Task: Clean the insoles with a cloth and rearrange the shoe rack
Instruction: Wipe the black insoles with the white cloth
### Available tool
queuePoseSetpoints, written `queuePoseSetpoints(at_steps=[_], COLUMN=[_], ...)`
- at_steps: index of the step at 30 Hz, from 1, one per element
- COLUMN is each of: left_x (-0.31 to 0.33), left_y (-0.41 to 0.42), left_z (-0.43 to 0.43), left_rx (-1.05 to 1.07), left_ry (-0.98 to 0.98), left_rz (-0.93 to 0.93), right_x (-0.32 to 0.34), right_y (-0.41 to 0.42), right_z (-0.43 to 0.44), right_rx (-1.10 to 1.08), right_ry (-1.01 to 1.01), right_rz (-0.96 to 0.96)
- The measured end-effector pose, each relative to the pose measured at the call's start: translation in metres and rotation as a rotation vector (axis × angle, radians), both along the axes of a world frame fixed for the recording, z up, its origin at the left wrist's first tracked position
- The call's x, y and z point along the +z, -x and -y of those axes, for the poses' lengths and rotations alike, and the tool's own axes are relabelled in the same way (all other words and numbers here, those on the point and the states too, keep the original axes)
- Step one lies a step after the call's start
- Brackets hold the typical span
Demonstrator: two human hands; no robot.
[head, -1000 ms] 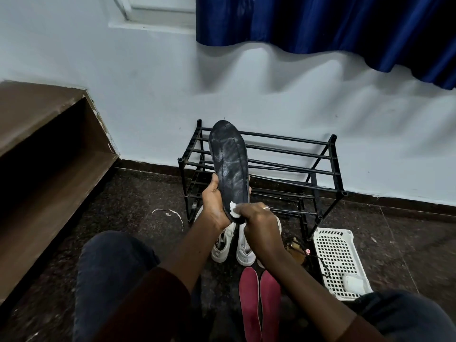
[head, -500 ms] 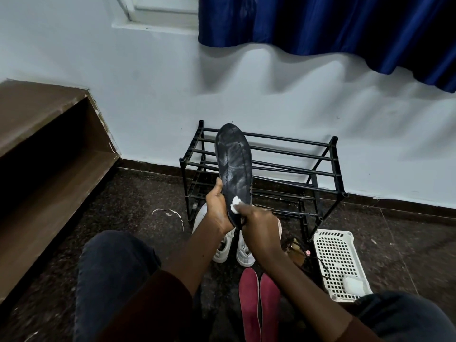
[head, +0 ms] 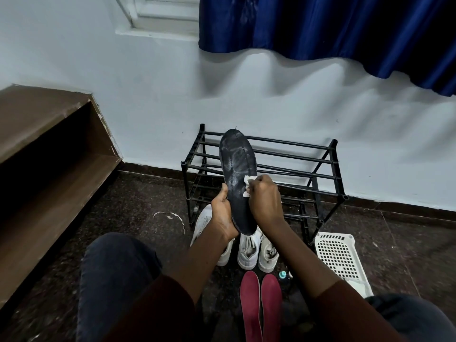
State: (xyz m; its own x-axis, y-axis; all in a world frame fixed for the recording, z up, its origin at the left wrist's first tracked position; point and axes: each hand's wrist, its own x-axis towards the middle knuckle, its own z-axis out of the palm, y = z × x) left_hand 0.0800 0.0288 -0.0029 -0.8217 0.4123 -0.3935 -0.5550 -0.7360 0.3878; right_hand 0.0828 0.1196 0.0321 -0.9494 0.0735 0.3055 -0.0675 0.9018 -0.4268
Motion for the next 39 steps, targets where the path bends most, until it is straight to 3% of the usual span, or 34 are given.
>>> queuePoseSetpoints(at_steps=[13, 21, 30, 39], left_x=[-0.004, 0.006, 0.000, 0.001], left_y=[0.003, 0.001, 0.002, 0.006], left_z=[0.003, 0.001, 0.010, 0.006], left_rx=[0.065, 0.027, 0.059, 0.121], left_ry=[0.009, 0.039, 0.037, 0.053], left_rz=[0.042, 0.045, 0.057, 0.094], right_x=[-0.023, -0.010, -0.005, -0.023], right_y=[-0.051, -0.018, -0.015, -0.046], right_z=[0.008, 0.007, -0.005, -0.004], right_rx=[-0.030, -0.126, -0.002, 0.022], right_ry=[0.119, 0.160, 0.334, 0.358], right_rz=[0.086, -0.059, 0.044, 0.034])
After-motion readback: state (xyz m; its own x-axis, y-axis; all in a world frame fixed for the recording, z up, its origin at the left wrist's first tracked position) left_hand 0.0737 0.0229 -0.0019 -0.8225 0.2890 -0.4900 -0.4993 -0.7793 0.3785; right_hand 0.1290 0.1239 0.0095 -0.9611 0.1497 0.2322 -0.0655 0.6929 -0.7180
